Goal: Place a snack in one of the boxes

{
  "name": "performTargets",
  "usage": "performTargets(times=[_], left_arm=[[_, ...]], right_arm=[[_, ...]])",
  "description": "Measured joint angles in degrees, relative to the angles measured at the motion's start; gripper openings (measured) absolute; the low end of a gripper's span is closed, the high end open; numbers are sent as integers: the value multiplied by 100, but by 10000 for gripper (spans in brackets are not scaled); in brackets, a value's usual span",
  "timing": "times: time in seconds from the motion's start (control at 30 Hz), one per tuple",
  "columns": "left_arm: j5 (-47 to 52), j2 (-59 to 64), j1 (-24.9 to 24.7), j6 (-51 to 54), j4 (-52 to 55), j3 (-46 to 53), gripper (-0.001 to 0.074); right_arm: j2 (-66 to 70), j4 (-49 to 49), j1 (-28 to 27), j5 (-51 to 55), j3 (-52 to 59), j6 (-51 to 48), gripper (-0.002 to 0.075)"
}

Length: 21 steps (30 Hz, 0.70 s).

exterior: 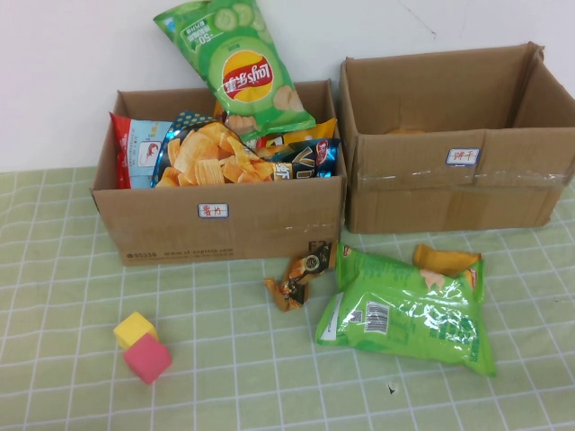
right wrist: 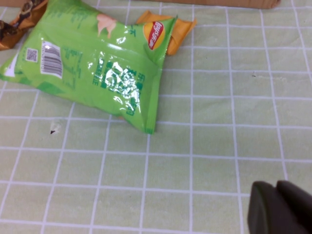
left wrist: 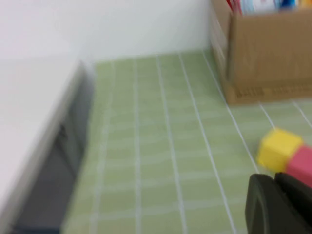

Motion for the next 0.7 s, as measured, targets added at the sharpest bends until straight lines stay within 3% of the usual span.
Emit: performTargets(times=[0.13,0.4,0.7], left_arm=[[-113,0,67,488,-696,359,-1],[-78,0,76,1112,-873,359,-1],[-67,0,76,909,-1388,359,-1]], right_arm=[[0,0,0,0,0,0,11],[0,0,0,0,0,0,11],[0,0,0,0,0,97,11]])
